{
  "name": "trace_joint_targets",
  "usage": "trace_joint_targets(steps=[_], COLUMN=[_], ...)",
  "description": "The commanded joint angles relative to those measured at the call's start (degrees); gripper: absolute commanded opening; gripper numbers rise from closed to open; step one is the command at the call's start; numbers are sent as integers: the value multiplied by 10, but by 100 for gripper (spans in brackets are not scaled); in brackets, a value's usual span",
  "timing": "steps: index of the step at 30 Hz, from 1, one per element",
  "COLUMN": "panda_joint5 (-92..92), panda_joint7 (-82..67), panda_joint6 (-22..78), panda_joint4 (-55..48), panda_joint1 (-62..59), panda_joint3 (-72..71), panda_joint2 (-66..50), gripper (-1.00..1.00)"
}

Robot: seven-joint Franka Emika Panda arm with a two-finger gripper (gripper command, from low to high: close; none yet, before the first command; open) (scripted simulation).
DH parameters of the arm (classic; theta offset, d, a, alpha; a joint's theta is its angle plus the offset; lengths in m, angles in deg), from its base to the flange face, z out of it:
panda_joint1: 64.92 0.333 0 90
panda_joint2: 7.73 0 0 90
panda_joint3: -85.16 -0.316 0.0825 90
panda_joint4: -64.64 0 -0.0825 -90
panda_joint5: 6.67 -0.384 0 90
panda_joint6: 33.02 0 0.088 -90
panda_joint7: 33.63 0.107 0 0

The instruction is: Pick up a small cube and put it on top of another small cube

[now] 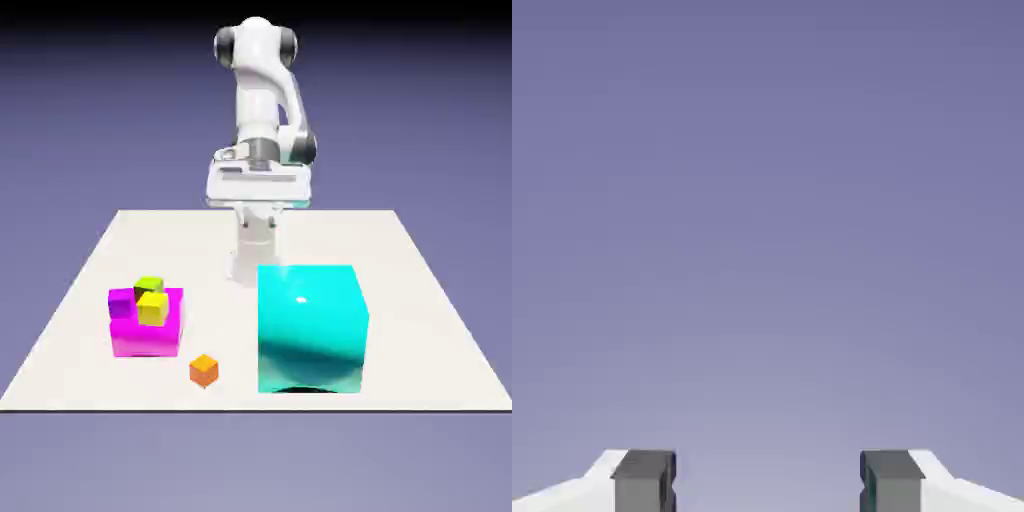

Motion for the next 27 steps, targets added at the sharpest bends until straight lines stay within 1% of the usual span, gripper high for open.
trace_joint_targets(steps=[1, 25, 27], panda_joint5=[-6, -145, -149], panda_joint7=[5, 133, 137], panda_joint6=[18, 446, 460], panda_joint4=[-14, -339, -349], panda_joint1=[-3, -78, -80], panda_joint3=[4, 95, 98], panda_joint2=[-21, -519, -535], gripper=[0, 0, 0])
